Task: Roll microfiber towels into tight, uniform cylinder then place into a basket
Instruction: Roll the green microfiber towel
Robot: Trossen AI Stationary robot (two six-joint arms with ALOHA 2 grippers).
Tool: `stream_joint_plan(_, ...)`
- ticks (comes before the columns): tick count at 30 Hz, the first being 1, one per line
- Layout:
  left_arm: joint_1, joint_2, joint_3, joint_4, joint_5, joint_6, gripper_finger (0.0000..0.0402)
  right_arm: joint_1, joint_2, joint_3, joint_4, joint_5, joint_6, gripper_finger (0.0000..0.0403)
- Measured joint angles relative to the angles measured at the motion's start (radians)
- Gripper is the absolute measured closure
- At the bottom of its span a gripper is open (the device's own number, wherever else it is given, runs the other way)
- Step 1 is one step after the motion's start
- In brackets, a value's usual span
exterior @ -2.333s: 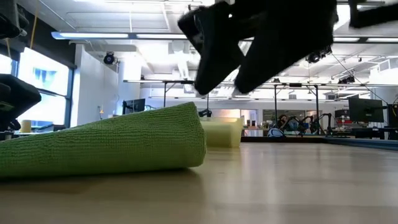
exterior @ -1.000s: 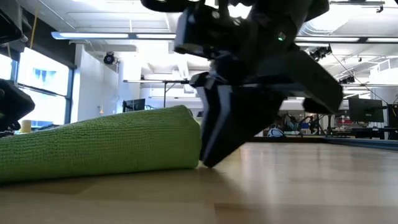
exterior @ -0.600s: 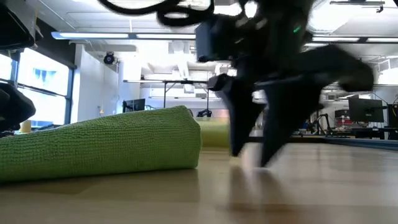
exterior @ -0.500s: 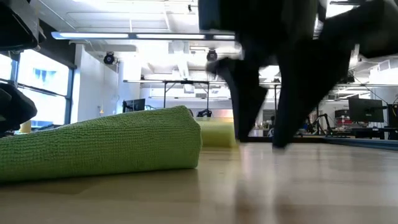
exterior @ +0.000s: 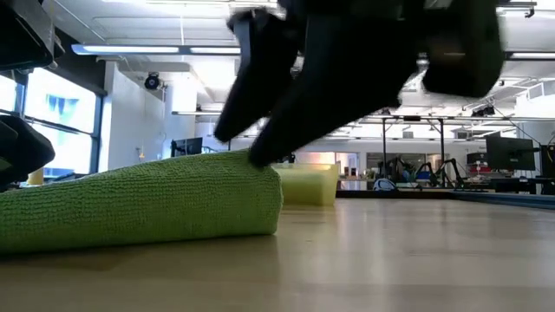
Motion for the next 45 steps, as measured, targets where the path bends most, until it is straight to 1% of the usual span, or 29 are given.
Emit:
stream_joint_plan(5, 0.000, 0.000, 0.000, 0.002, -0.001, 0.000, 0.0255, -0.036, 0.000, -0.067, 0.026, -0.007, 0.002, 0.0187)
stream_joint_plan(8, 0.000, 0.000, 0.000, 0.003, -0.001, 0.000, 0.0255, -0.053, 0.000, -0.106, 0.042, -0.035, 0.004, 0.0187)
stream_joint_plan(14, 0.000, 0.000, 0.000, 0.003, -0.002, 0.016, 0.0255, -0.078, -0.004, -0.174, 0.119, -0.090, 0.085, 0.0187)
stream_joint_plan(16, 0.000, 0.000, 0.000, 0.003, -0.003, 0.015, 0.0255, -0.082, -0.005, -0.180, 0.119, -0.094, 0.109, 0.0187)
stream_joint_plan(18, 0.000, 0.000, 0.000, 0.003, -0.003, 0.015, 0.0255, -0.084, -0.005, -0.168, 0.069, -0.074, 0.110, 0.0187)
stream_joint_plan(19, 0.000, 0.000, 0.000, 0.003, -0.003, 0.015, 0.0255, -0.083, -0.005, -0.151, 0.015, -0.055, 0.114, 0.0187)
stream_joint_plan(22, 0.000, 0.000, 0.000, 0.004, -0.003, 0.015, 0.0255, -0.083, -0.005, -0.085, -0.208, -0.001, 0.177, 0.0187)
stream_joint_plan(25, 0.000, 0.000, 0.000, 0.004, -0.003, 0.015, 0.0255, -0.085, 0.002, -0.008, -0.412, 0.011, 0.275, 0.0187)
stream_joint_plan(27, 0.000, 0.000, 0.000, 0.004, -0.003, 0.016, 0.0255, -0.082, 0.002, 0.053, -0.465, 0.014, 0.318, 0.0187)
stream_joint_plan(30, 0.000, 0.000, 0.000, 0.004, -0.003, 0.018, 0.0255, -0.058, -0.001, 0.122, -0.513, 0.014, 0.338, 0.0187)
stream_joint_plan(32, 0.000, 0.000, 0.000, 0.004, -0.003, 0.017, 0.0255, -0.035, 0.001, 0.158, -0.491, 0.011, 0.318, 0.0187)
stream_joint_plan(35, 0.000, 0.000, 0.000, 0.004, -0.003, 0.017, 0.0255, -0.004, -0.002, 0.171, -0.383, 0.010, 0.251, 0.0187)
stream_joint_plan(40, 0.000, 0.000, 0.000, 0.004, -0.003, 0.016, 0.0255, 0.012, -0.001, 0.059, -0.075, -0.002, 0.131, 0.0187)
stream_joint_plan(42, 0.000, 0.000, 0.000, 0.004, -0.003, 0.016, 0.0254, 0.000, -0.001, 0.006, 0.002, 0.000, 0.105, 0.0187)
stream_joint_plan(45, 0.000, 0.000, 0.000, 0.005, -0.003, 0.016, 0.0254, -0.022, -0.001, -0.063, 0.071, 0.001, 0.092, 0.0187)
